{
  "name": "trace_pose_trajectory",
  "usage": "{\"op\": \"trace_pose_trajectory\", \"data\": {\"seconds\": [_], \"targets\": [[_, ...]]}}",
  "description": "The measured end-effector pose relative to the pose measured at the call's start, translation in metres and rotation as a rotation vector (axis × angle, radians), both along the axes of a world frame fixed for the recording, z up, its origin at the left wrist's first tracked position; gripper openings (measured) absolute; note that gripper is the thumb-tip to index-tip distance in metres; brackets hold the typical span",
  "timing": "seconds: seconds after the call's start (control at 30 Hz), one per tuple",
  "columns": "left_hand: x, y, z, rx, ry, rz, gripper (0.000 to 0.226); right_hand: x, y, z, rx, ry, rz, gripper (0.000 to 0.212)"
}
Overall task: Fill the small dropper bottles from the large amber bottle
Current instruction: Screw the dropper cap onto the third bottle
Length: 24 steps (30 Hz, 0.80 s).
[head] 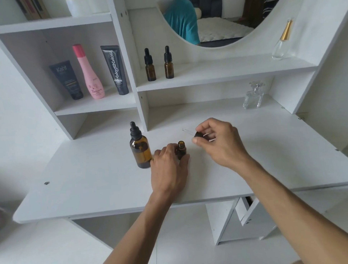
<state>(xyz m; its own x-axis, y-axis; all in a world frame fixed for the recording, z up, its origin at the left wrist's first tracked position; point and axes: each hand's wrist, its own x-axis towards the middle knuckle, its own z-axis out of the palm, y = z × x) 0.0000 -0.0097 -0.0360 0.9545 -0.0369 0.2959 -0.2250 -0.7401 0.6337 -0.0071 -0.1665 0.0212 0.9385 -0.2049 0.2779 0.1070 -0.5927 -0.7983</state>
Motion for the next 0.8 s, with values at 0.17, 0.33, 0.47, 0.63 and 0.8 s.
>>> {"op": "trace_pose_trajectory", "data": {"seconds": [0.17, 0.33, 0.47, 0.63, 0.8], "targets": [[0.0, 0.0, -0.001, 0.001, -0.018, -0.027, 0.021, -0.004, 0.0, 0.029, -0.1, 0.0, 0.134, 0.011], [-0.001, 0.0, 0.001, 0.019, -0.016, -0.04, 0.022, 0.0, 0.0, 0.034, -0.251, 0.067, 0.184, 0.013], [-0.001, -0.001, 0.001, 0.038, -0.011, -0.046, 0.023, 0.004, 0.003, 0.037, -0.304, 0.091, 0.212, 0.016], [-0.001, -0.001, 0.001, 0.058, -0.027, -0.049, 0.024, 0.013, 0.016, 0.037, -0.285, 0.078, 0.275, 0.029], [-0.001, -0.001, 0.001, 0.057, -0.025, -0.056, 0.022, 0.019, 0.022, 0.03, -0.281, 0.134, 0.329, 0.032]]}}
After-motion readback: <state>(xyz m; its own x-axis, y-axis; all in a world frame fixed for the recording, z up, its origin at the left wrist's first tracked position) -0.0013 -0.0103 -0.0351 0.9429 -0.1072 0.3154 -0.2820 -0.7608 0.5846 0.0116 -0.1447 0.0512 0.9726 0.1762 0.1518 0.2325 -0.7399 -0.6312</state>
